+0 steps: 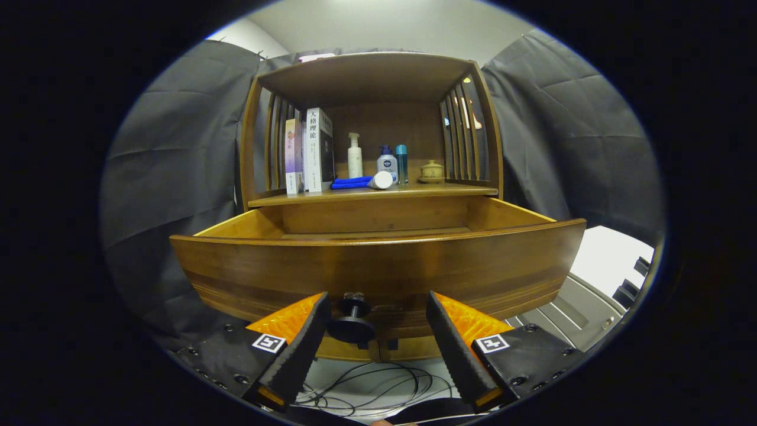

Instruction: Pull open the drawer, take out the items inside it, and place them on the countertop above the cabinet.

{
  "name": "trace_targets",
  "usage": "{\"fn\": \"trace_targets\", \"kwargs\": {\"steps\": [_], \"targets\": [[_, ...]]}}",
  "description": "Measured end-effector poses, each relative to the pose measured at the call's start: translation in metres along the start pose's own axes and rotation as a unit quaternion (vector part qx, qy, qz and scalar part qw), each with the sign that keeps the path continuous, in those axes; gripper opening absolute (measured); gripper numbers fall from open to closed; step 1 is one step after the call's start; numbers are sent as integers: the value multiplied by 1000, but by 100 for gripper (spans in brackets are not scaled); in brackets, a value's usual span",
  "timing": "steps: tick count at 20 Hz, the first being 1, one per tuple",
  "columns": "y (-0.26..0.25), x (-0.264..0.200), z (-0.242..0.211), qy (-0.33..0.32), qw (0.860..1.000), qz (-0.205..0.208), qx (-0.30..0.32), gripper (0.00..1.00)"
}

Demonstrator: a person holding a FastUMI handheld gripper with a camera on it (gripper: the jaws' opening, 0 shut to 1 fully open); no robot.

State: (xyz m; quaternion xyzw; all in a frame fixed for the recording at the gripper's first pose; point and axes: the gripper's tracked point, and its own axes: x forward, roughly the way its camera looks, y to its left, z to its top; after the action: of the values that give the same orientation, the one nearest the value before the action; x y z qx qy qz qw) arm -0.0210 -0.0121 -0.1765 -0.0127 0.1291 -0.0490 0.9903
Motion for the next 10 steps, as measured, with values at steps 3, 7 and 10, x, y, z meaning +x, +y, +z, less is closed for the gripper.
{"fn": "trace_targets", "kwargs": {"steps": [3,7,10], "targets": [[-2,7,-2,6,1000,1,10,100],[2,12,-7,12,1000,-2,8,100],[6,16,-7,18,1000,3,14,100]]}}
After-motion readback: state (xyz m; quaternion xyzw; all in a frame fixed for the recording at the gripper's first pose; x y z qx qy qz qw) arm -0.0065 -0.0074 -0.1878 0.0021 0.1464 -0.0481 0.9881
